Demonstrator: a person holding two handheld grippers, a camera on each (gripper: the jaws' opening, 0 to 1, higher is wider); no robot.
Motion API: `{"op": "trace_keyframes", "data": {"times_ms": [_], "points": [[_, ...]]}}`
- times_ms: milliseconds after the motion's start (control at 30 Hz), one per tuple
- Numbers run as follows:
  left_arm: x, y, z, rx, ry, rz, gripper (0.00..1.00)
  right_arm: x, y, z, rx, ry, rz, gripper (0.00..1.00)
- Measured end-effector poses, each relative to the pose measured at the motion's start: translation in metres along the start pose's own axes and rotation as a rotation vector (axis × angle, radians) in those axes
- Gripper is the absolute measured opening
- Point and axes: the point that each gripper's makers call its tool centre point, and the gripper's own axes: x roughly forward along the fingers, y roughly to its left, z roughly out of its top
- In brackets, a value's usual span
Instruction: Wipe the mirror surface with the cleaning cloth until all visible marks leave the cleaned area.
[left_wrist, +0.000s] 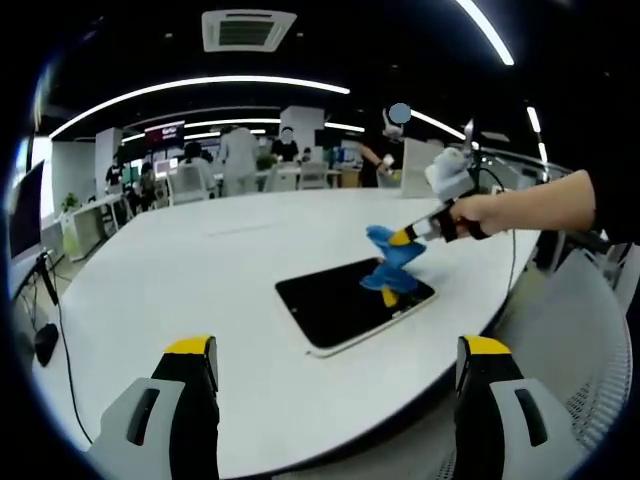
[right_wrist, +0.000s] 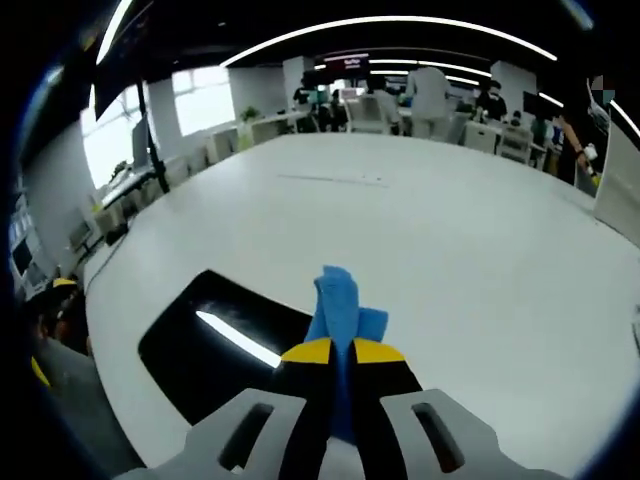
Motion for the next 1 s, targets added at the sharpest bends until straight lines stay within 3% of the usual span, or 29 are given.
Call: {"op": "trace_keyframes", "data": {"times_ms": [200,533,1000], "points": [[0.0,-0.001,0.0,-0.003,0.004,-0.007,0.99,0.002,0.012,-0.006,-0.004,0.027,0.005,0.0],[0.0,0.0,-0.001,-0.003,0.004,0.0,0.99,0.043,-0.013,-0.012,-0.052,0.094,-0.01,0.0],[0.0,-0.001,-0.001,-0.002,0.007,-0.005,0.99,0.049,-0.018,-0.011,-0.06,0.093,-0.043,0.0]]}}
